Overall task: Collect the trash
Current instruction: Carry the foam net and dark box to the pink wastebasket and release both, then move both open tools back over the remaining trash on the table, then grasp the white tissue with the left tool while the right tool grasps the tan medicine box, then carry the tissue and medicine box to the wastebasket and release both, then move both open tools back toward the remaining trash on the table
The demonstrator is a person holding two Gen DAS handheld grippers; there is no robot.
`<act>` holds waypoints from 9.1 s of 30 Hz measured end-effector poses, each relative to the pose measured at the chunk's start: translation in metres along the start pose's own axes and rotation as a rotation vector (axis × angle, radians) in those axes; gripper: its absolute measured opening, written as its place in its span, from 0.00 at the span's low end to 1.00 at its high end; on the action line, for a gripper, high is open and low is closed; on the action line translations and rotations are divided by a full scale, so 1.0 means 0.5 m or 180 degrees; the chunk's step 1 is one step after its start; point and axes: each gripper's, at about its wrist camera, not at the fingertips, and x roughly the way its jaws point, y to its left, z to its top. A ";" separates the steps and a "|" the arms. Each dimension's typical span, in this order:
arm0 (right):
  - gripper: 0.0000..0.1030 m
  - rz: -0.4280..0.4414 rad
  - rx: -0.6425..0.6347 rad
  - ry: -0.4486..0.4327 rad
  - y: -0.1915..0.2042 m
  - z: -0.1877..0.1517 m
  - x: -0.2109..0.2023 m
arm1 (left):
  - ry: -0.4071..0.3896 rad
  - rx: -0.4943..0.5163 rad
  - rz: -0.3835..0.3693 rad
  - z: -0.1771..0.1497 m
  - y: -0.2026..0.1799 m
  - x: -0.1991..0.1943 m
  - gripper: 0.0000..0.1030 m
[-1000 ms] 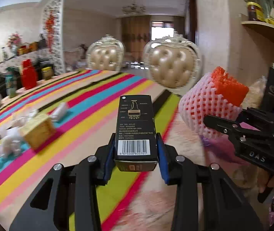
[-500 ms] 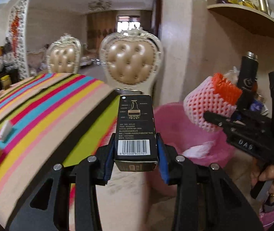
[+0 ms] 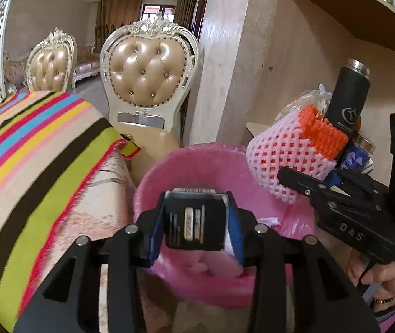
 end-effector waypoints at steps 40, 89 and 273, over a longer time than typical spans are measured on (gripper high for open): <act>0.77 0.1706 -0.1321 0.0232 0.746 -0.025 0.033 | -0.0223 -0.0873 0.2990 -0.241 0.613 -0.629 0.95; 0.82 0.0920 -0.1244 0.0791 0.997 0.018 0.253 | -0.0501 -0.1746 0.2496 -0.282 0.813 -0.744 0.33; 0.74 0.0910 -0.0774 -0.0109 0.393 -0.008 -0.007 | -0.0330 -0.0521 0.1960 -0.125 0.388 -0.395 0.95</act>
